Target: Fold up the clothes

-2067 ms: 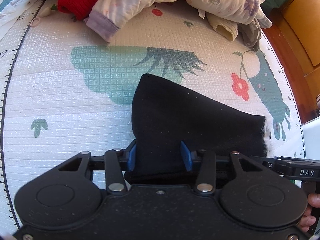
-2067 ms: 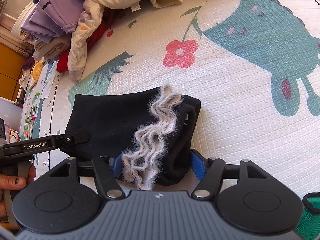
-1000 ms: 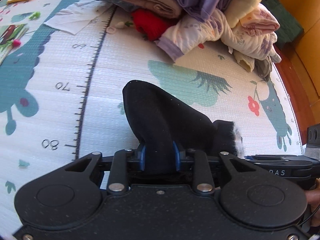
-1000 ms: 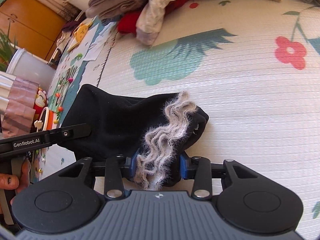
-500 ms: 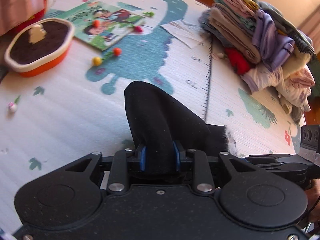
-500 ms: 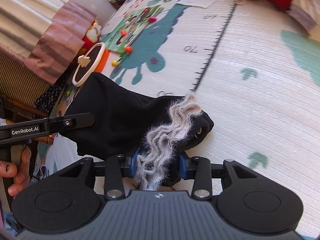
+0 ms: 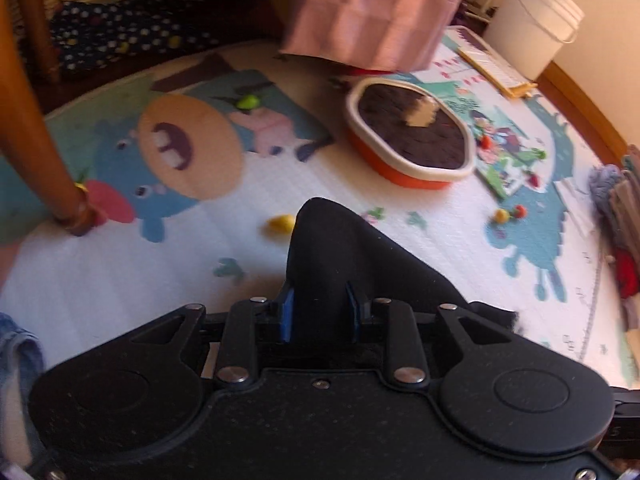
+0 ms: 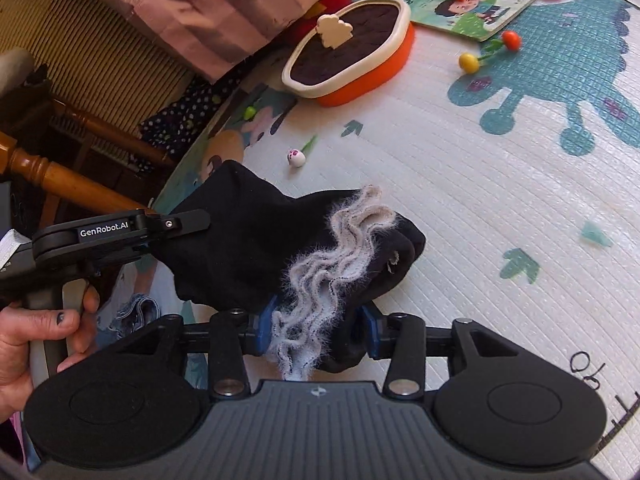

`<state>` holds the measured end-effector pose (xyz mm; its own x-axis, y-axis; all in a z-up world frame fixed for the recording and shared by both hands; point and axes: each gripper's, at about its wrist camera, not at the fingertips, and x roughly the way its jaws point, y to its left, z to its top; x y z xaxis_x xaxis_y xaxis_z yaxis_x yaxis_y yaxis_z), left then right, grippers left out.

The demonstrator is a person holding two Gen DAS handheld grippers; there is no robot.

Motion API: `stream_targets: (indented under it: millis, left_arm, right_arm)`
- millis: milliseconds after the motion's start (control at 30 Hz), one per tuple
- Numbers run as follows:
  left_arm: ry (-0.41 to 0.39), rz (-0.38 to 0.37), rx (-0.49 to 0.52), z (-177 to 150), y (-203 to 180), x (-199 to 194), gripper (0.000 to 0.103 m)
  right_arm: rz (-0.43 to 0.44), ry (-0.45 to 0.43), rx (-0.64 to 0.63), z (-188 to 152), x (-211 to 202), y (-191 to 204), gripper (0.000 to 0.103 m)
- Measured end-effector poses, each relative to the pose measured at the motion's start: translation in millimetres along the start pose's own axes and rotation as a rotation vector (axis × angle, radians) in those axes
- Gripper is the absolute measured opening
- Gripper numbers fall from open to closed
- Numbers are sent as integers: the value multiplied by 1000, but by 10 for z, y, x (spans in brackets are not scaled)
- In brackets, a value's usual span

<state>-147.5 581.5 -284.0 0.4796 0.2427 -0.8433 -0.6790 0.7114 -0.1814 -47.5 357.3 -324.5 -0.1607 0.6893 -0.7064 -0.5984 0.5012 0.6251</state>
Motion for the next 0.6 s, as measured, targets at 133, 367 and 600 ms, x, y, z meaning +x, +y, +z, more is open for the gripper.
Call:
stream_targets:
  millis: [133,367,600]
  left_arm:
    - [1,153,-21,54,155,40,39]
    - [3,59,92,-57,-297,110,42]
    - [78,128,334,-388,-914,466,49]
  right_arm:
    - [-51,7,25,-24,-81,-49,58]
    - [-107,-41,46,-258,-683,-467,63]
    - [-224,-95,65,-465,-1275,-802,71]
